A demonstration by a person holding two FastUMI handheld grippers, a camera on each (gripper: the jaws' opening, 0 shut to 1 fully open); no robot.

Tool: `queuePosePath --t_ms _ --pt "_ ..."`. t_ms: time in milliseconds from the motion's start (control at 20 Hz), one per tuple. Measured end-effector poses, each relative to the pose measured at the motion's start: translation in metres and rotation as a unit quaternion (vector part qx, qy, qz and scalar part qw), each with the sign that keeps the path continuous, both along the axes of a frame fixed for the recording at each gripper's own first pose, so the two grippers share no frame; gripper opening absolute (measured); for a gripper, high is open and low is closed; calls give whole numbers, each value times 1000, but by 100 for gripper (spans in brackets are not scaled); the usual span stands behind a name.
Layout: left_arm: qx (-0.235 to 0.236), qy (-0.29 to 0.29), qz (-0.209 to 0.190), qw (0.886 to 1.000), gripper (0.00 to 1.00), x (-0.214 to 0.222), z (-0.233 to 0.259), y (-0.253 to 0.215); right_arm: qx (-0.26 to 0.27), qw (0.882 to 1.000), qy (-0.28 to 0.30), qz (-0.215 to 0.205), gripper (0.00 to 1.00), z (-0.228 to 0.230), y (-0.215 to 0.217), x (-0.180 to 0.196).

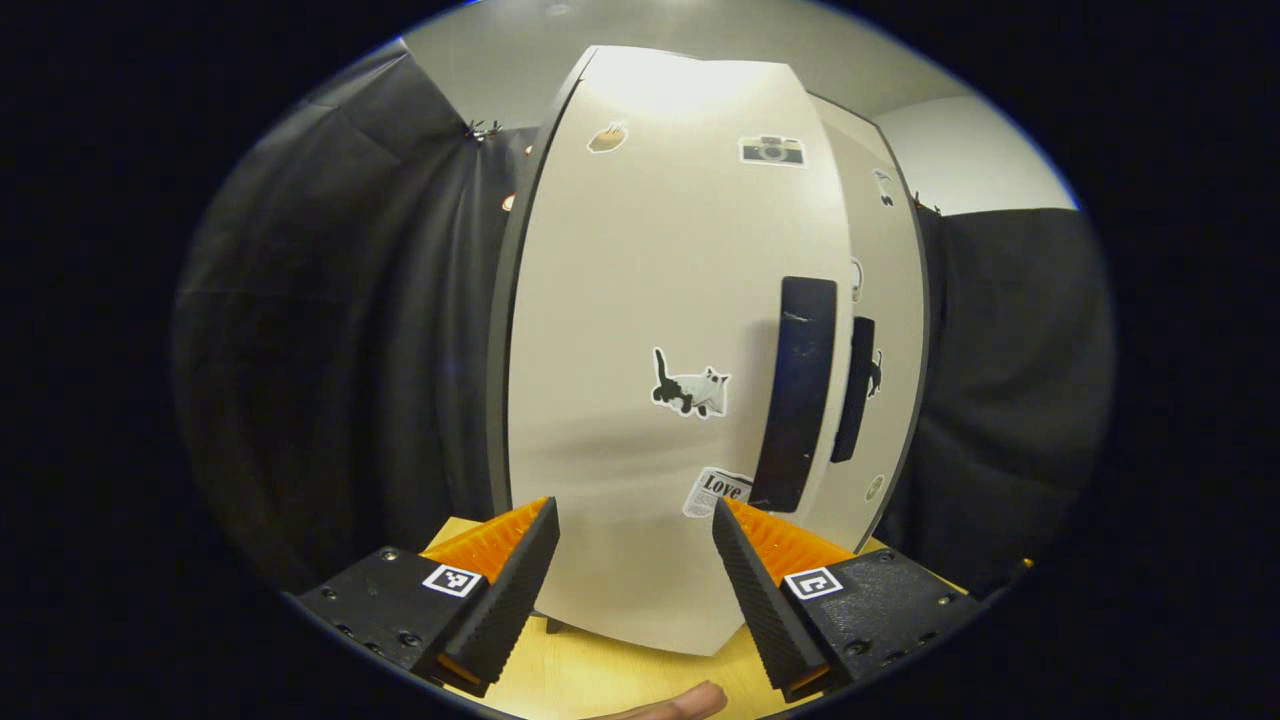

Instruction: Grab one shoe with the right hand and put it into the shoe cabinet, grab the other shoe with the left hand and put it into the shoe cabinet; then close the right door with the right hand and the left door with the left hand.

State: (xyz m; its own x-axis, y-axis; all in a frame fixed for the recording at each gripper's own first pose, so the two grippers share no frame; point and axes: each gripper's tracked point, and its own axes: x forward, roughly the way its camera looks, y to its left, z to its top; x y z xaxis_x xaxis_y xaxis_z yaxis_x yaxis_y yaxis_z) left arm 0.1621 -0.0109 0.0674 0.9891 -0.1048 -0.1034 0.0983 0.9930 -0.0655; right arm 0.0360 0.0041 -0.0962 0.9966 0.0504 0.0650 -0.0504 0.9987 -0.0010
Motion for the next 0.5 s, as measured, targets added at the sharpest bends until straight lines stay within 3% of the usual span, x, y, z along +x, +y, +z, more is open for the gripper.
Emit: queuePosePath --t_ms 200,250,300,450,500 --pt "-12 -18 22 1000 94 -18 -8 -3 5 1000 -5 -4 96 3 -8 1" --pt "-17 -19 26 999 89 -26 -13 -2 4 1000 -6 -8 96 4 -11 1" --pt "-18 -23 24 999 94 -33 -16 -3 3 1000 -7 -13 96 5 -13 1" --pt "-16 -19 28 999 95 -54 -32 -3 0 1000 -9 -13 94 6 -13 1" --pt "-15 -17 30 999 95 -60 -37 -4 -1 1000 -9 -13 99 5 -13 2"
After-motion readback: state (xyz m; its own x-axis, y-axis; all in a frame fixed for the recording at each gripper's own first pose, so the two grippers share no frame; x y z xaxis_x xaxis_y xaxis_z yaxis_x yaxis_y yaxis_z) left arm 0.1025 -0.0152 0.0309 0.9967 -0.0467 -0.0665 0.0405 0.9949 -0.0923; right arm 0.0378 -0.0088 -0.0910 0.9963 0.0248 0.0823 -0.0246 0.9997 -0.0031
